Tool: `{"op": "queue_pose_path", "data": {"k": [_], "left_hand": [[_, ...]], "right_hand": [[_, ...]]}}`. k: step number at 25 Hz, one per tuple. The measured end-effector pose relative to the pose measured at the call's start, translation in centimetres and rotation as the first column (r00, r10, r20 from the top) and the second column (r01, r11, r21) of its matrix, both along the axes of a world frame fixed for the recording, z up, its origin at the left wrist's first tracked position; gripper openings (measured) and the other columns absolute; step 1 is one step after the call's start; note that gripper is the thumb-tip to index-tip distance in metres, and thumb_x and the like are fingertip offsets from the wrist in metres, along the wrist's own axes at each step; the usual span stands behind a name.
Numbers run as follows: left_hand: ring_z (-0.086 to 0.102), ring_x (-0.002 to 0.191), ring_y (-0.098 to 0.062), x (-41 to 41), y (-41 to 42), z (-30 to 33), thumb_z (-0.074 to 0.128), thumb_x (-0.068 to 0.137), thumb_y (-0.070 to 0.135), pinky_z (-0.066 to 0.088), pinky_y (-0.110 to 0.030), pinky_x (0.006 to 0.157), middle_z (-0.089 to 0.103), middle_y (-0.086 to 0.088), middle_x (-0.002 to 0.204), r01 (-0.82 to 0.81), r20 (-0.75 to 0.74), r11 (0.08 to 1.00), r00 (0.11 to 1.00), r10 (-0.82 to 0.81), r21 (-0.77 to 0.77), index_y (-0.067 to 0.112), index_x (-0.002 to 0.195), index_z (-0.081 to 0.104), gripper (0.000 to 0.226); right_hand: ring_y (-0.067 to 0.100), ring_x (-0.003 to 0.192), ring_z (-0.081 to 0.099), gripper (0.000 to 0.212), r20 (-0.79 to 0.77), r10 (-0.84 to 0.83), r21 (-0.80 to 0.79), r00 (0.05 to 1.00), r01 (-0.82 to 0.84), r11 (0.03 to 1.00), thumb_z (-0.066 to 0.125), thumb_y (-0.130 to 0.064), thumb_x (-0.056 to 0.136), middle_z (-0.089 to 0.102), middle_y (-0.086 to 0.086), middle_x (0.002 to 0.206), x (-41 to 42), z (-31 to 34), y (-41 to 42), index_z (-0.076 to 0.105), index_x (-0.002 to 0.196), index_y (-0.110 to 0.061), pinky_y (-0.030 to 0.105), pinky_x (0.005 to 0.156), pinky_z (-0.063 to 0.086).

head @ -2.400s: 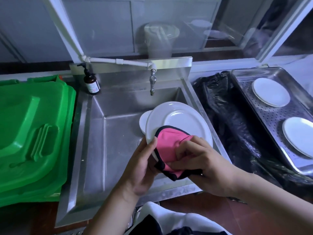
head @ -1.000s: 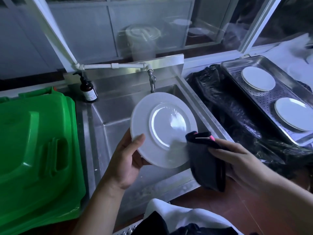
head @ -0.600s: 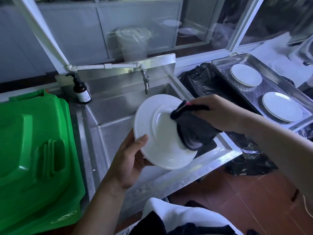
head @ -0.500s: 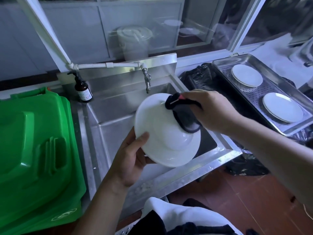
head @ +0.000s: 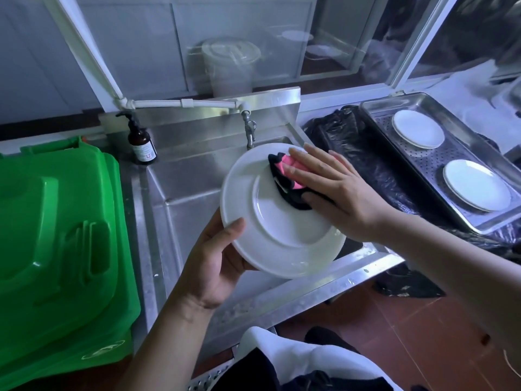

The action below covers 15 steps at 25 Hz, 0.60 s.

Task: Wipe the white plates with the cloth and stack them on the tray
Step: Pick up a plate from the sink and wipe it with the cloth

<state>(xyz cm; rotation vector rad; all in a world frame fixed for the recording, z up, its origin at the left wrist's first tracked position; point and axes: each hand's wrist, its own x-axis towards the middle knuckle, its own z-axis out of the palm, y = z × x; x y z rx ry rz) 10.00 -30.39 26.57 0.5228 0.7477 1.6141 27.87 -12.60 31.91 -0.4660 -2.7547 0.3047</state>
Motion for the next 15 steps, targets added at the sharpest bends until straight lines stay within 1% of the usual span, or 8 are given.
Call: {"op": "queue_pose_path", "data": {"k": [2, 4, 6, 7, 9, 11, 13, 15], "left_hand": [[0.067, 0.114, -0.028, 0.5, 0.8, 0.3, 0.061, 0.091, 0.02, 0.063, -0.044, 0.072, 0.068, -0.011, 0.13, -0.049, 0.015, 0.999, 0.999, 0.049, -0.01, 0.028, 0.135, 0.063, 0.044], [0.068, 0.113, -0.027, 0.8, 1.6, 0.4, 0.062, 0.089, 0.02, 0.063, -0.045, 0.072, 0.068, -0.01, 0.128, -0.099, 0.018, 0.995, 0.995, 0.099, -0.015, 0.026, 0.135, 0.062, 0.047], [0.069, 0.109, -0.025, 1.2, 2.4, 0.4, 0.061, 0.089, 0.019, 0.063, -0.044, 0.068, 0.071, -0.008, 0.122, -0.155, 0.03, 0.988, 0.987, 0.156, -0.028, 0.025, 0.133, 0.062, 0.044], [0.07, 0.108, -0.023, 1.5, 2.9, 0.4, 0.058, 0.091, 0.018, 0.063, -0.042, 0.065, 0.071, -0.006, 0.12, -0.186, 0.03, 0.982, 0.982, 0.187, -0.036, 0.026, 0.132, 0.061, 0.042], [0.069, 0.108, -0.021, 2.5, 4.0, 0.2, 0.055, 0.094, 0.019, 0.062, -0.038, 0.065, 0.071, -0.004, 0.121, -0.237, 0.013, 0.97, 0.971, 0.238, -0.053, 0.028, 0.13, 0.062, 0.038], [0.068, 0.111, -0.022, 3.5, 5.4, 0.1, 0.055, 0.093, 0.021, 0.062, -0.038, 0.068, 0.07, -0.004, 0.125, -0.287, -0.029, 0.956, 0.958, 0.286, -0.064, 0.03, 0.13, 0.062, 0.038], [0.068, 0.111, -0.024, 4.0, 6.6, 0.1, 0.055, 0.092, 0.021, 0.06, -0.039, 0.069, 0.069, -0.005, 0.125, -0.329, -0.095, 0.941, 0.942, 0.322, -0.074, 0.03, 0.129, 0.062, 0.038], [0.068, 0.109, -0.026, 4.5, 7.6, 0.2, 0.056, 0.092, 0.021, 0.058, -0.04, 0.071, 0.07, -0.006, 0.125, -0.35, -0.143, 0.931, 0.932, 0.334, -0.104, 0.03, 0.13, 0.06, 0.039]], "right_hand": [[0.018, 0.153, 0.017, 0.049, -0.08, -0.041, -0.101, 0.996, 0.033, 0.994, 0.045, -0.024, 0.103, 0.027, -0.003, 0.163, -0.1, -0.6, 0.9, 0.038, 0.152, -0.029, 0.052, 0.121, 0.021], [0.011, 0.151, 0.022, 0.05, -0.195, -0.186, -0.336, 0.963, 0.113, 0.935, 0.048, -0.016, 0.101, 0.033, -0.004, 0.161, 0.0, -1.7, 0.9, 0.043, 0.149, -0.027, 0.041, 0.123, 0.022], [-0.001, 0.147, 0.026, 0.05, -0.249, -0.387, -0.625, 0.888, 0.158, 0.764, 0.048, -0.01, 0.102, 0.037, -0.013, 0.156, 0.0, -3.0, 0.0, 0.044, 0.148, -0.029, 0.03, 0.123, 0.021], [-0.004, 0.145, 0.028, 0.05, -0.249, -0.489, -0.707, 0.836, 0.188, 0.681, 0.049, -0.01, 0.103, 0.039, -0.017, 0.154, -0.1, -3.6, -0.7, 0.045, 0.148, -0.03, 0.029, 0.123, 0.021], [-0.006, 0.142, 0.031, 0.049, -0.234, -0.641, -0.779, 0.731, 0.252, 0.573, 0.05, -0.013, 0.103, 0.043, -0.024, 0.15, -0.2, -4.8, -2.5, 0.047, 0.146, -0.037, 0.031, 0.123, 0.023], [-0.006, 0.138, 0.039, 0.053, -0.205, -0.693, -0.832, 0.691, 0.25, 0.496, 0.052, -0.013, 0.101, 0.046, -0.029, 0.146, 0.0, -5.4, -4.9, 0.048, 0.137, -0.052, 0.029, 0.119, 0.031], [-0.002, 0.116, 0.06, 0.06, -0.158, -0.667, -0.871, 0.728, 0.216, 0.441, 0.054, -0.008, 0.098, 0.057, -0.026, 0.136, 0.4, -5.3, -6.8, 0.051, 0.131, -0.058, 0.033, 0.104, 0.049], [0.009, 0.08, 0.068, 0.063, -0.086, -0.605, -0.896, 0.791, 0.204, 0.394, 0.055, -0.003, 0.096, 0.071, -0.013, 0.109, 1.9, -4.4, -6.4, 0.059, 0.119, -0.061, 0.035, 0.082, 0.06]]}}
